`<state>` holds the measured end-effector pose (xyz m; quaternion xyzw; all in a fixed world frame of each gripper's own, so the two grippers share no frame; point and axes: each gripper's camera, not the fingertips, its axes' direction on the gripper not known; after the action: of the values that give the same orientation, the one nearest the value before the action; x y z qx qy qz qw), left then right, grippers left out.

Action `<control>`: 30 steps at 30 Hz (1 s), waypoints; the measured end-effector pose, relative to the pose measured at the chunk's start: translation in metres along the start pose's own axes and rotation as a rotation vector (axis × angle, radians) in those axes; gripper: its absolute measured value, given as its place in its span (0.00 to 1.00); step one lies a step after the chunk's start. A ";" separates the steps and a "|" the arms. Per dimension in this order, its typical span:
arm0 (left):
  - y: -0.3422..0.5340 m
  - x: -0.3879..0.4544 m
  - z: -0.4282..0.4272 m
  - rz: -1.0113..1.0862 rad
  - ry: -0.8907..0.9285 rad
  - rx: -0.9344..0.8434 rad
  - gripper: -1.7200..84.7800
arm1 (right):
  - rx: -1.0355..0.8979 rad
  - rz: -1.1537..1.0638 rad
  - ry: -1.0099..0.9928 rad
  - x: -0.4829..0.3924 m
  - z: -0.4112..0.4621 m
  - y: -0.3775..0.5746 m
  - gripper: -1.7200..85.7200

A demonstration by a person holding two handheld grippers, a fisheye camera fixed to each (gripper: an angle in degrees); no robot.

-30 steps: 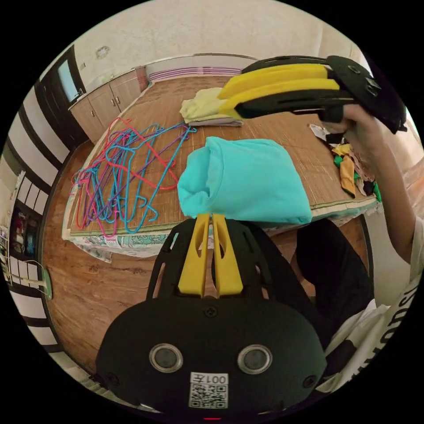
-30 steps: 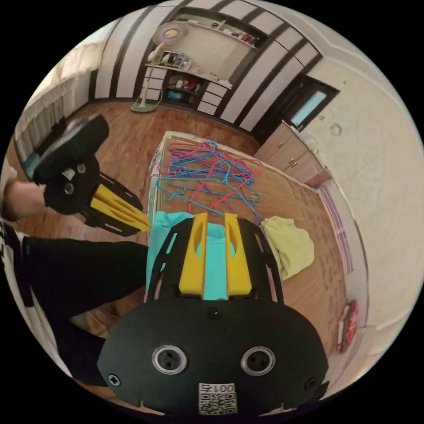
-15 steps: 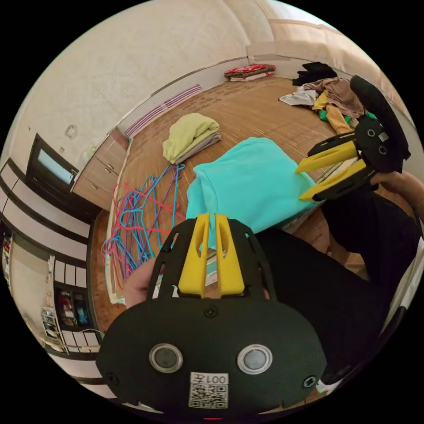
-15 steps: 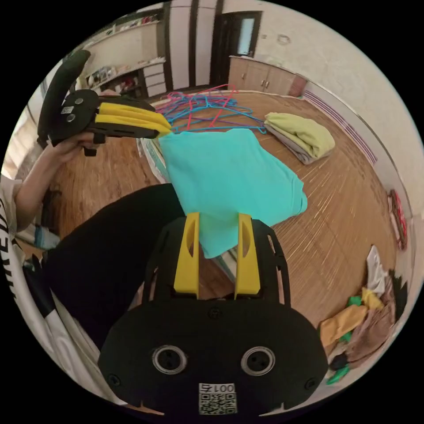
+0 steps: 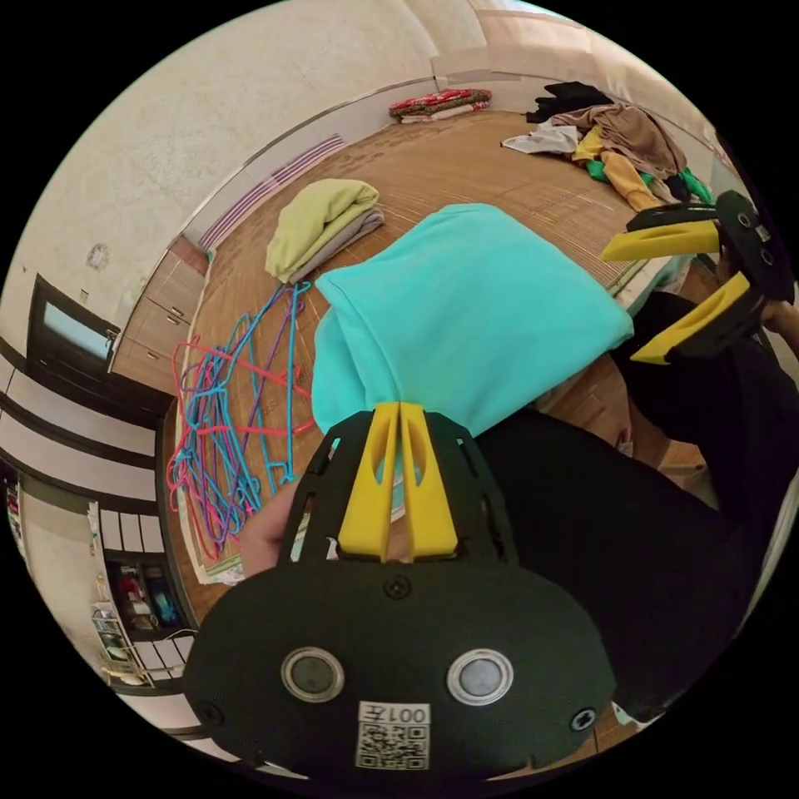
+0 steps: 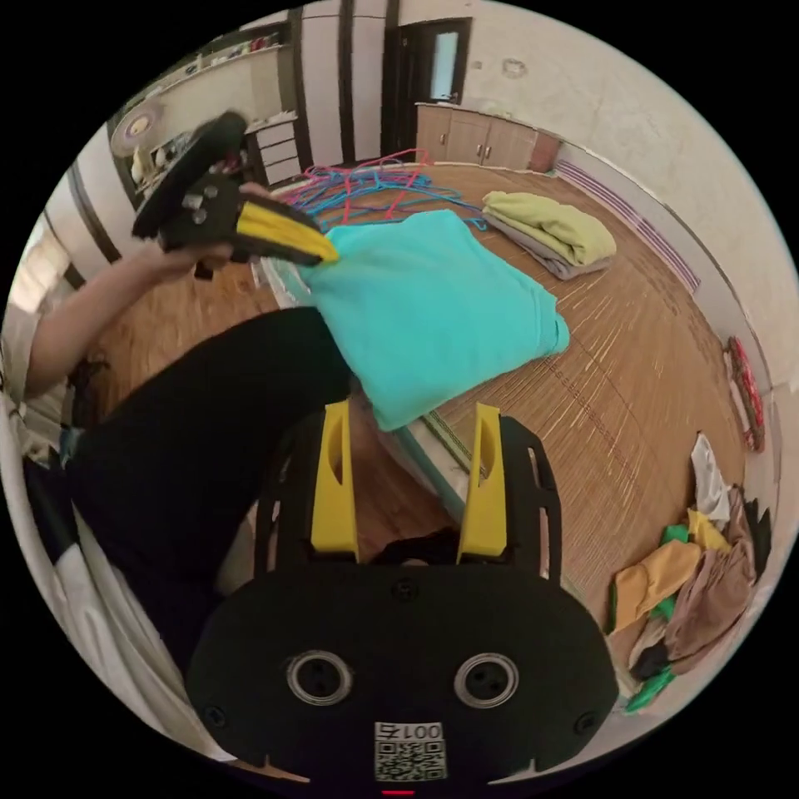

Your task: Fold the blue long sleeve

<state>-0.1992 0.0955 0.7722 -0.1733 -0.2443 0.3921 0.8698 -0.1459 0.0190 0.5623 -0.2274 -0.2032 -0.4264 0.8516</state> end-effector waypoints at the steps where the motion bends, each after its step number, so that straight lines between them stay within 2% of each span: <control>1: -0.001 0.001 -0.006 0.008 0.003 -0.001 0.01 | -0.010 -0.047 0.056 -0.005 0.002 -0.001 0.23; 4: -0.001 0.001 -0.023 0.026 0.058 0.018 0.05 | 0.007 -0.082 0.186 -0.009 0.011 -0.006 0.21; 9: -0.003 0.016 -0.043 0.125 0.208 0.017 0.17 | 0.055 0.161 -0.004 0.022 0.006 -0.007 0.16; 11: -0.004 0.030 -0.044 0.175 0.190 0.027 0.21 | 0.101 0.261 -0.046 0.033 -0.004 -0.004 0.14; 13: -0.007 0.053 -0.034 0.231 0.044 0.008 0.24 | 0.155 0.367 -0.084 0.046 -0.021 -0.008 0.11; 18: -0.018 0.071 -0.019 0.192 -0.129 0.101 0.24 | 0.223 0.462 -0.185 0.075 -0.053 -0.026 0.08; 24: -0.046 0.068 0.013 0.125 -0.199 0.044 0.20 | 0.246 0.523 -0.289 0.101 -0.071 -0.043 0.06; 28: -0.045 0.060 0.012 0.071 -0.268 0.139 0.16 | 0.246 0.496 -0.276 0.102 -0.079 -0.051 0.06; 30: -0.044 0.055 0.009 0.053 -0.218 0.159 0.13 | 0.246 0.450 -0.291 0.102 -0.081 -0.053 0.07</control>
<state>-0.1468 0.1114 0.8173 -0.0667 -0.3010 0.4497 0.8383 -0.1207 -0.1197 0.5632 -0.2206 -0.3177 -0.1618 0.9079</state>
